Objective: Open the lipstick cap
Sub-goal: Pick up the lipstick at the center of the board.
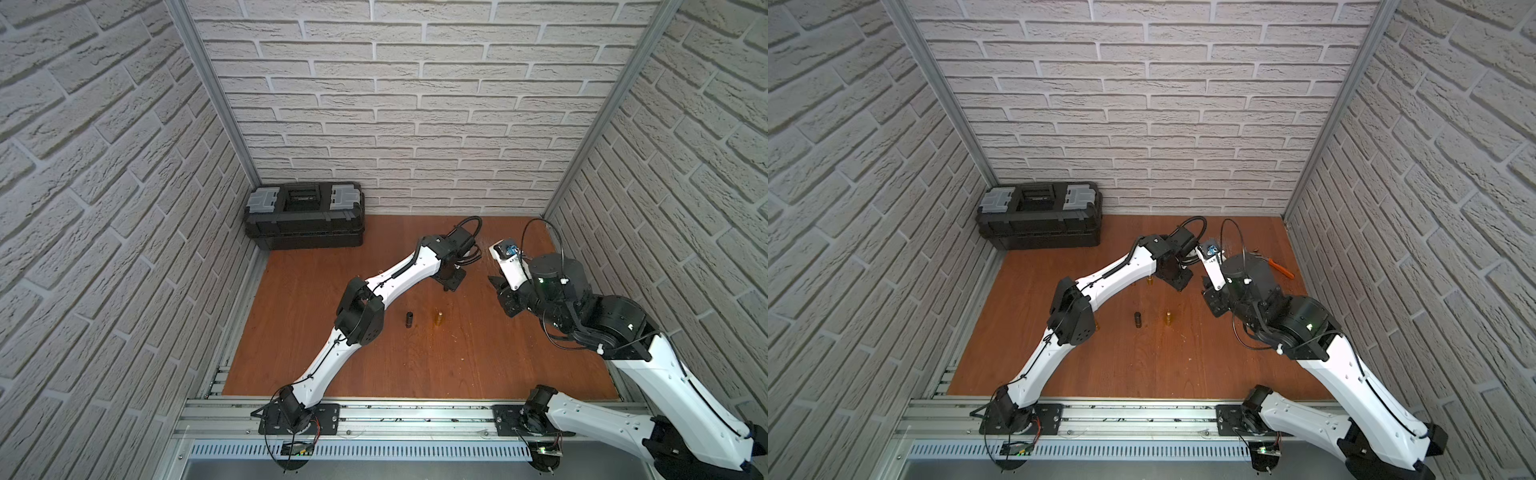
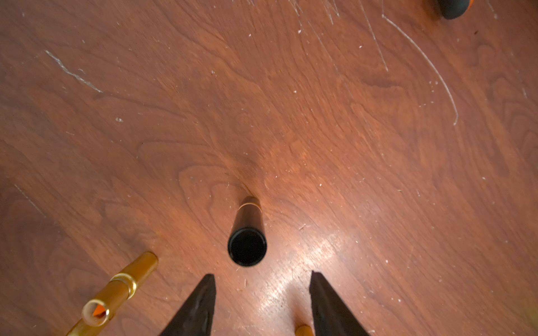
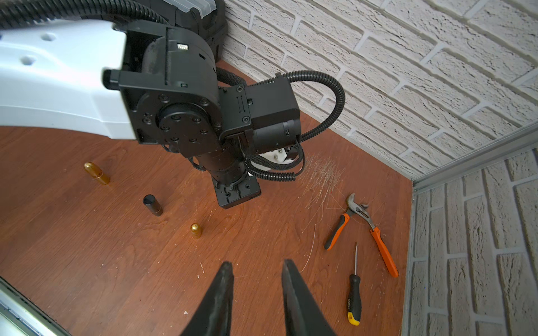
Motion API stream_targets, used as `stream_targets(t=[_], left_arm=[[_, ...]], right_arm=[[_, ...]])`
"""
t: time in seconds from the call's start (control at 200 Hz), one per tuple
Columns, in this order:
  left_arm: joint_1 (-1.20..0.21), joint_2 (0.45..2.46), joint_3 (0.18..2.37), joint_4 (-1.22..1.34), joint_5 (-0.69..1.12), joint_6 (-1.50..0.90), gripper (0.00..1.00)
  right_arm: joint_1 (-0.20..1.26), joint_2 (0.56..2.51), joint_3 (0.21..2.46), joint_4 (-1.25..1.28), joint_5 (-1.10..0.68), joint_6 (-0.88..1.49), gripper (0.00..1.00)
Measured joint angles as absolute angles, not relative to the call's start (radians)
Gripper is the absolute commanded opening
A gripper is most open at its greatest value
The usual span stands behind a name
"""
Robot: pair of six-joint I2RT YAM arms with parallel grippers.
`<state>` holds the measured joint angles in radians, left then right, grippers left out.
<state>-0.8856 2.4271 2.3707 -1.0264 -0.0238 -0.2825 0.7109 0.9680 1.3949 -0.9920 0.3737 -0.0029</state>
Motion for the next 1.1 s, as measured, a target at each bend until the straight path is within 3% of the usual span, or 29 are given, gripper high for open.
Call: stream_targets(t=[0.715, 1.1], left_arm=[[-0.859, 2.472, 2.372, -0.965, 0.001, -0.281, 0.48], [-0.858, 2.474, 2.372, -0.942, 0.01, -0.281, 0.3]], right_arm=[[0.711, 0.992, 1.394, -0.996, 0.373, -0.002, 0.3], [0.711, 0.992, 1.378, -0.997, 0.373, -0.002, 0.3]])
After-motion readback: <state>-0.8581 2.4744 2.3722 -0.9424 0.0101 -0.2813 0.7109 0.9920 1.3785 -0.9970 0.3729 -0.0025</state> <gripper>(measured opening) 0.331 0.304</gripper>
